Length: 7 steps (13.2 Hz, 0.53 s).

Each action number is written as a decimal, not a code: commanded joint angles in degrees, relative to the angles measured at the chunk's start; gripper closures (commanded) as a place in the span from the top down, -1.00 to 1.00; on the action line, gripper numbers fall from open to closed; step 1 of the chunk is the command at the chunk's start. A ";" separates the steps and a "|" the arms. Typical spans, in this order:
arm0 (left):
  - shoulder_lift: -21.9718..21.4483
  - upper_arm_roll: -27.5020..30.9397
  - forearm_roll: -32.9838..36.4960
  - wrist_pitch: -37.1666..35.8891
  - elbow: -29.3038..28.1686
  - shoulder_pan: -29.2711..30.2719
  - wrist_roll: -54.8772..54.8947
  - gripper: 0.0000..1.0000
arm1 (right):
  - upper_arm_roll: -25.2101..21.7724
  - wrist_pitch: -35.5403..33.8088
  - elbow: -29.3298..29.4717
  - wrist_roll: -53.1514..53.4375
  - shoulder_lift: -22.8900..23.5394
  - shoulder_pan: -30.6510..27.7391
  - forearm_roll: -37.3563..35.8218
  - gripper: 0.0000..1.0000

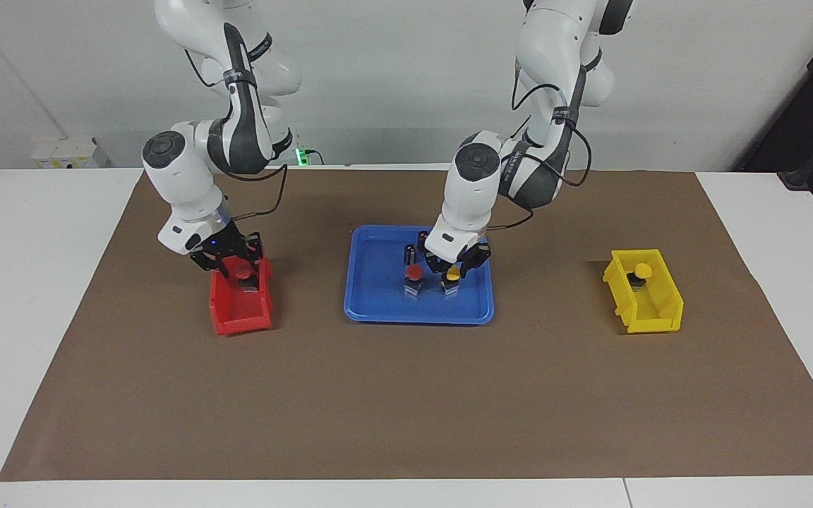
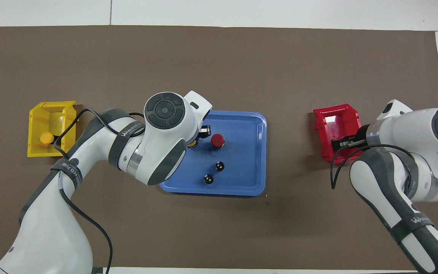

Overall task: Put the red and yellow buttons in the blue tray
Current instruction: 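Place the yellow button in the tray while the right gripper grasps a red button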

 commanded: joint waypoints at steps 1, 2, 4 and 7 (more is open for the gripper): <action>-0.20 0.91 -1.26 1.18 -0.73 -2.13 -2.01 -0.84 | 0.17 1.32 -2.17 -0.36 -1.90 -0.11 1.34 0.09; -0.20 0.91 -1.26 1.26 -0.73 -2.39 -2.01 -0.42 | 0.17 1.32 -2.26 -0.36 -1.90 -0.11 1.34 -0.01; -0.37 1.17 -1.26 -0.48 0.14 -2.05 -2.18 0.45 | 0.17 1.06 -2.17 -0.45 -1.81 -0.11 1.34 -0.27; -1.52 1.61 -1.18 -7.76 5.66 2.25 -1.31 0.60 | 0.09 -4.28 2.37 -0.28 -1.02 -0.37 0.56 -0.34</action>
